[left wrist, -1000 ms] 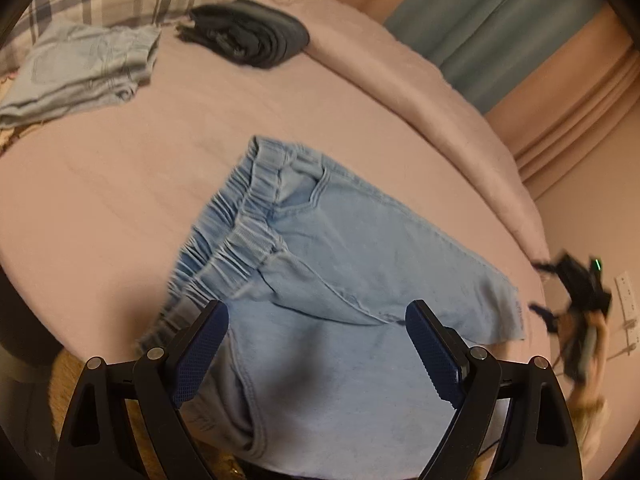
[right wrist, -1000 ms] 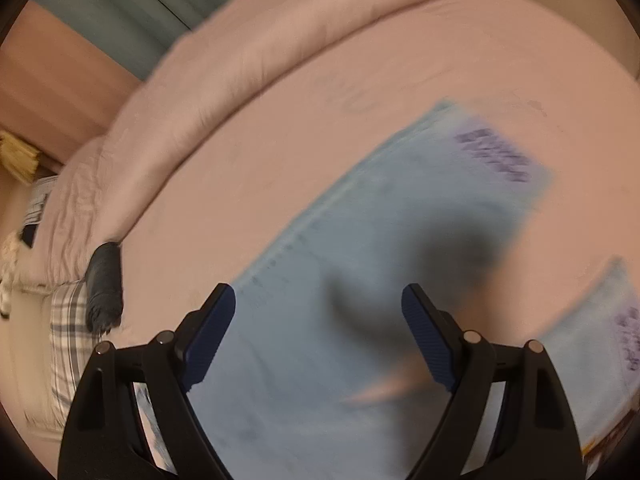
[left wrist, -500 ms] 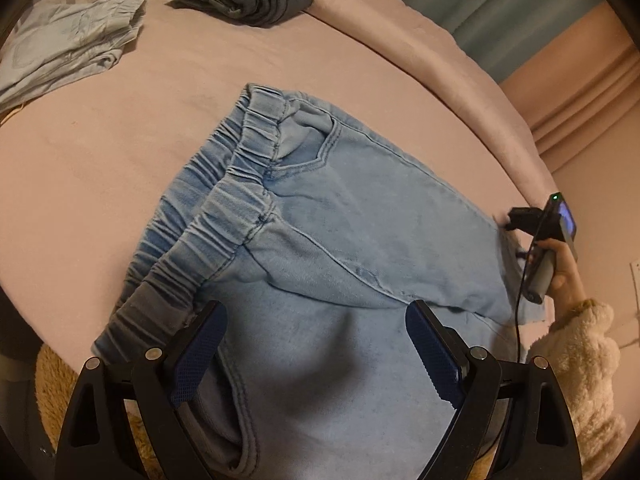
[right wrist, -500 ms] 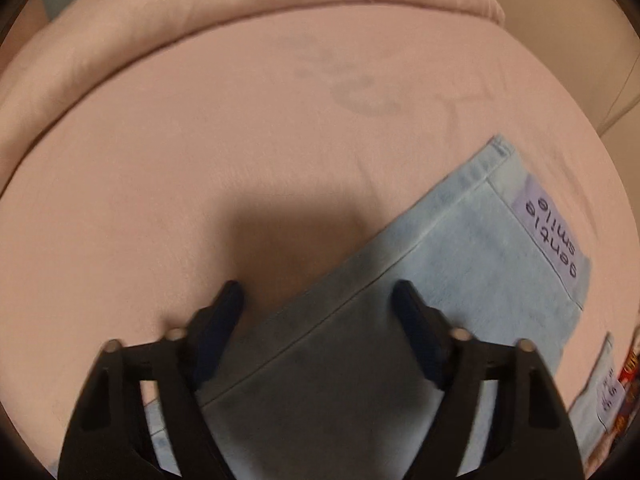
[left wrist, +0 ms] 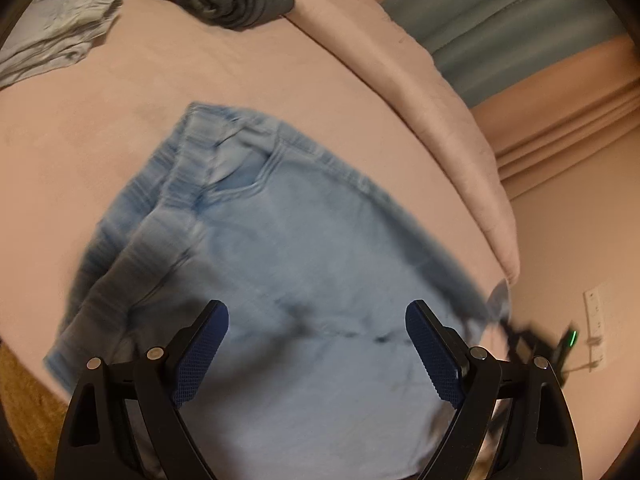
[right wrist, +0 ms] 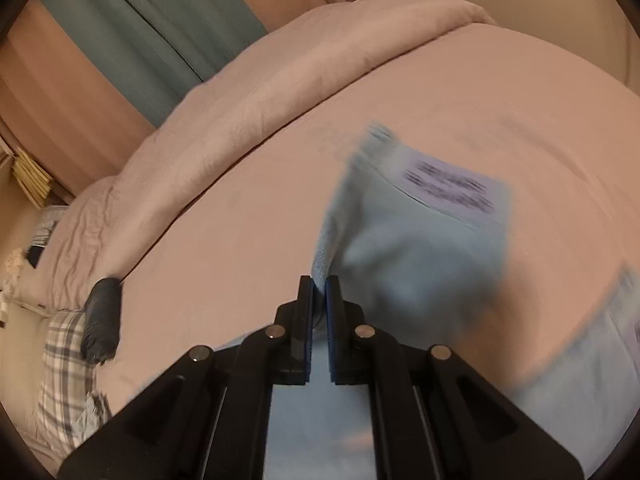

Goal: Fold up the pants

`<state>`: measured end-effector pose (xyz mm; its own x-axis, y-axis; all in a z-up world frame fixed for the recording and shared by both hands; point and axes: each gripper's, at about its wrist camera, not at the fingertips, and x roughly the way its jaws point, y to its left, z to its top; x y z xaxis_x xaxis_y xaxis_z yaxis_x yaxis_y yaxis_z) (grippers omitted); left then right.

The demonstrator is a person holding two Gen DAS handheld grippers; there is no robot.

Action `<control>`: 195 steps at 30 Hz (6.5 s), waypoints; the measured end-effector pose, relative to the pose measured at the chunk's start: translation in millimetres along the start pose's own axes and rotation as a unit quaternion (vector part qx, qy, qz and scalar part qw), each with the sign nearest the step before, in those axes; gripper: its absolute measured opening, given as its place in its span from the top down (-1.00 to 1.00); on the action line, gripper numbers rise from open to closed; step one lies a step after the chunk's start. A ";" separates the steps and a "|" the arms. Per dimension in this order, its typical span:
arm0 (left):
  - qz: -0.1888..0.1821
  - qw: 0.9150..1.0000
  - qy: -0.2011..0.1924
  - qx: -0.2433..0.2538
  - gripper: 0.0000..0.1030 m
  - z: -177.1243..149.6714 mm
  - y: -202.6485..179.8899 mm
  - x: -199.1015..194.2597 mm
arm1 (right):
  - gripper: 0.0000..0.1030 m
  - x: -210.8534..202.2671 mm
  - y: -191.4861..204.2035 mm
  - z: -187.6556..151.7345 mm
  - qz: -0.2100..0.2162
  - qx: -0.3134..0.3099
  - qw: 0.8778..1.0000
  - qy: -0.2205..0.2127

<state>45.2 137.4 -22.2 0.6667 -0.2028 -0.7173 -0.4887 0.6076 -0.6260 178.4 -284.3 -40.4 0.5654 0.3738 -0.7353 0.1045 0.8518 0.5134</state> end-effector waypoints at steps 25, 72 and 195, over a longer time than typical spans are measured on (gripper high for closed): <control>-0.045 0.995 -0.002 0.086 0.77 24.2 -49.3 11.6 | 0.89 -46.5 -38.8 -48.6 0.008 -0.024 1.000 -0.012; 0.075 0.996 0.029 0.038 0.84 -76.4 79.4 -62.3 | 0.91 -141.3 -148.3 -36.0 -0.062 0.079 0.992 -0.071; 0.144 0.975 0.043 0.166 0.44 -63.8 54.2 3.4 | 0.82 119.2 203.4 -159.5 0.021 -0.342 0.921 0.184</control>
<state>-14.9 120.7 -78.1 0.4714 -0.0418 -0.8809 -0.4300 0.8612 -0.2709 136.5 -7.8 -94.2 0.2276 0.4030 -0.8865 -0.5221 0.8189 0.2382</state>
